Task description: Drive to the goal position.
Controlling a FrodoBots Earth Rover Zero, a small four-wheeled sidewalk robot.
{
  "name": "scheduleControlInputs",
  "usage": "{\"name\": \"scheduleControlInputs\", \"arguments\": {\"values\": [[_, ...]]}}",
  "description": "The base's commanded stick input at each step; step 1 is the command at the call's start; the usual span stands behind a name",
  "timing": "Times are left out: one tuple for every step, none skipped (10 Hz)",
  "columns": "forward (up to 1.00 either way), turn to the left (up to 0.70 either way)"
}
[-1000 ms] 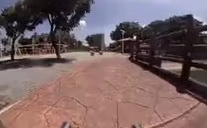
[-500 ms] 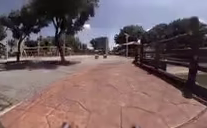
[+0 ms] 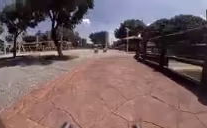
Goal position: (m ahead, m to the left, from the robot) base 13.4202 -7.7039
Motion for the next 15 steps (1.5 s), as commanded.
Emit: {"name": "scheduleControlInputs", "arguments": {"values": [[0.70,0.00],[0.70,0.00],[0.70,0.00],[0.70,0.00],[0.70,0.00],[0.70,0.00],[0.70,0.00],[0.70,0.00],[0.70,0.00],[0.70,0.00],[0.70,0.00],[0.70,0.00],[0.70,0.00],[0.70,0.00],[0.70,0.00]]}}
